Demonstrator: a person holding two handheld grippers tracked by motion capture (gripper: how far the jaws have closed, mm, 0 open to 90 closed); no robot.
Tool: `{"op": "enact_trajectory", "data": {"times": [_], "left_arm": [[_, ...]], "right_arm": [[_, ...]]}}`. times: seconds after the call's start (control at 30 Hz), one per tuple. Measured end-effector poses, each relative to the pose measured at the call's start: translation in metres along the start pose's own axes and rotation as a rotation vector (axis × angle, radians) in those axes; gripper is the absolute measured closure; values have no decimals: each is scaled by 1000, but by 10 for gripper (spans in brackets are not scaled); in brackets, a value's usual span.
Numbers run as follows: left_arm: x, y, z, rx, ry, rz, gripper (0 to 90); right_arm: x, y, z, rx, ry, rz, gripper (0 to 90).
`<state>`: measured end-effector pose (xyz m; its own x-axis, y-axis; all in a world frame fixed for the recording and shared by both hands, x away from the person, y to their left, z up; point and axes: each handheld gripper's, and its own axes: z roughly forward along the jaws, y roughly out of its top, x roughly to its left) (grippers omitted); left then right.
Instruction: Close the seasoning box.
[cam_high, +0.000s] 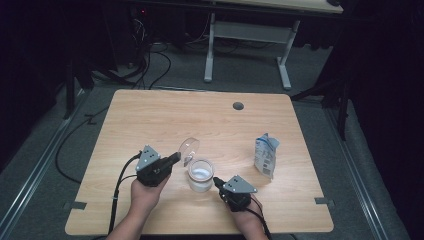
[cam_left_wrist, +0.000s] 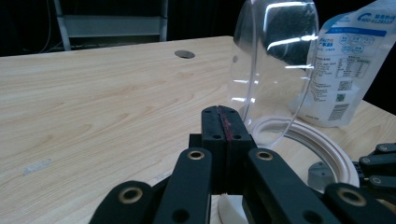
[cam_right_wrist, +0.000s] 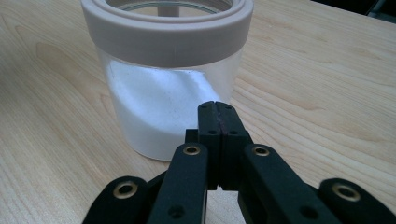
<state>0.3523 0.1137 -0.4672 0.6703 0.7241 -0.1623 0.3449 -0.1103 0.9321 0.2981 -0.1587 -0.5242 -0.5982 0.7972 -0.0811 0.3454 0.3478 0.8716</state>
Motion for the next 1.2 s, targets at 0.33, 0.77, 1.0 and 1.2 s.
{"op": "enact_trajectory", "data": {"times": [0.33, 0.77, 1.0, 1.2], "left_arm": [[3, -13, -8, 14, 12, 7, 899], [51, -61, -46, 156, 226, 74, 852], [72, -70, -66, 145, 317, 22, 713], [79, -73, -69, 138, 311, -14, 698]], "right_arm": [[0, 0, -1, -1, -1, -2, 900], [-14, 13, -4, -31, -33, 12, 900], [-22, 24, 3, -51, -54, 28, 900], [-20, 26, 6, -49, -38, 25, 900]]}}
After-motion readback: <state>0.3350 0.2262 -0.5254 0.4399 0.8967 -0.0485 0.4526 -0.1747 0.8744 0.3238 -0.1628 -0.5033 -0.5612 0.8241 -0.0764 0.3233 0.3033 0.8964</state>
